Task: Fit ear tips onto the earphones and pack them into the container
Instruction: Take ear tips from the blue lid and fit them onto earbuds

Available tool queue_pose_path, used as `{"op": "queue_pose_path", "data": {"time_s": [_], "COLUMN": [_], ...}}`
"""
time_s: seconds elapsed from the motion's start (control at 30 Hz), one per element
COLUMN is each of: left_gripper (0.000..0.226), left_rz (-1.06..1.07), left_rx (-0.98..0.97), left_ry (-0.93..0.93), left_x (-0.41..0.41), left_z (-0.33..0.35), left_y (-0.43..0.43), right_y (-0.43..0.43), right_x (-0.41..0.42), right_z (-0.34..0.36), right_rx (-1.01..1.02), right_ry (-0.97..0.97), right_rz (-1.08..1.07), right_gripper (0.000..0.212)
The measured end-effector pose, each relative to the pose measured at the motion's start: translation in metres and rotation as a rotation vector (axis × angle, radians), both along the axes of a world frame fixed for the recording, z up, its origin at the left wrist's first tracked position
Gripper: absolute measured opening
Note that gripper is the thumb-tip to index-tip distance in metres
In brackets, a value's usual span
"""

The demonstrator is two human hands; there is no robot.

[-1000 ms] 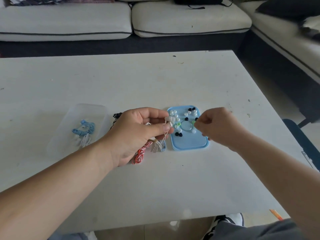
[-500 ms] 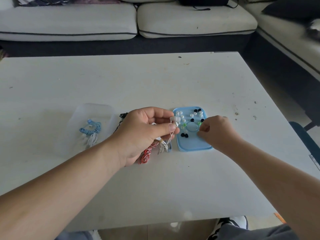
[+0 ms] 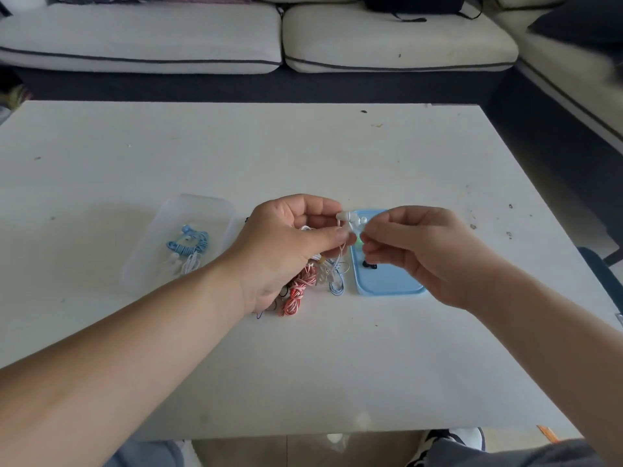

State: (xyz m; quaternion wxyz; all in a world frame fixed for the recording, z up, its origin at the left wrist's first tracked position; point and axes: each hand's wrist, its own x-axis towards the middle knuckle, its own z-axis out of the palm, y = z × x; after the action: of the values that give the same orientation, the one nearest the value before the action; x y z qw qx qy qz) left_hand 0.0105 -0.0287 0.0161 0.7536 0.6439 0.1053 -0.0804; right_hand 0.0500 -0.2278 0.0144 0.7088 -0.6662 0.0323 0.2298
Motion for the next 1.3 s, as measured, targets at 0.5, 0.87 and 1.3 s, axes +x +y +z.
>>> {"op": "queue_pose_path", "data": {"time_s": [0.5, 0.87, 1.3], "left_gripper": [0.034, 0.040, 0.040], "left_rz": [-0.004, 0.079, 0.102], "left_rx": [0.044, 0.016, 0.014], "left_ry": [-0.110, -0.078, -0.068], "left_x": [-0.001, 0.001, 0.000], "left_z": [0.009, 0.005, 0.004], "left_y": [0.004, 0.000, 0.000], "right_y": [0.008, 0.018, 0.023], "right_x": [-0.004, -0.009, -0.014], "right_z": [0.003, -0.001, -0.005], "right_rx": [0.304, 0.301, 0.194], "right_ry": [0.111, 0.053, -0.078], "right_rz": [0.079, -0.037, -0.101], "right_gripper": [0.013, 0.016, 0.011]}}
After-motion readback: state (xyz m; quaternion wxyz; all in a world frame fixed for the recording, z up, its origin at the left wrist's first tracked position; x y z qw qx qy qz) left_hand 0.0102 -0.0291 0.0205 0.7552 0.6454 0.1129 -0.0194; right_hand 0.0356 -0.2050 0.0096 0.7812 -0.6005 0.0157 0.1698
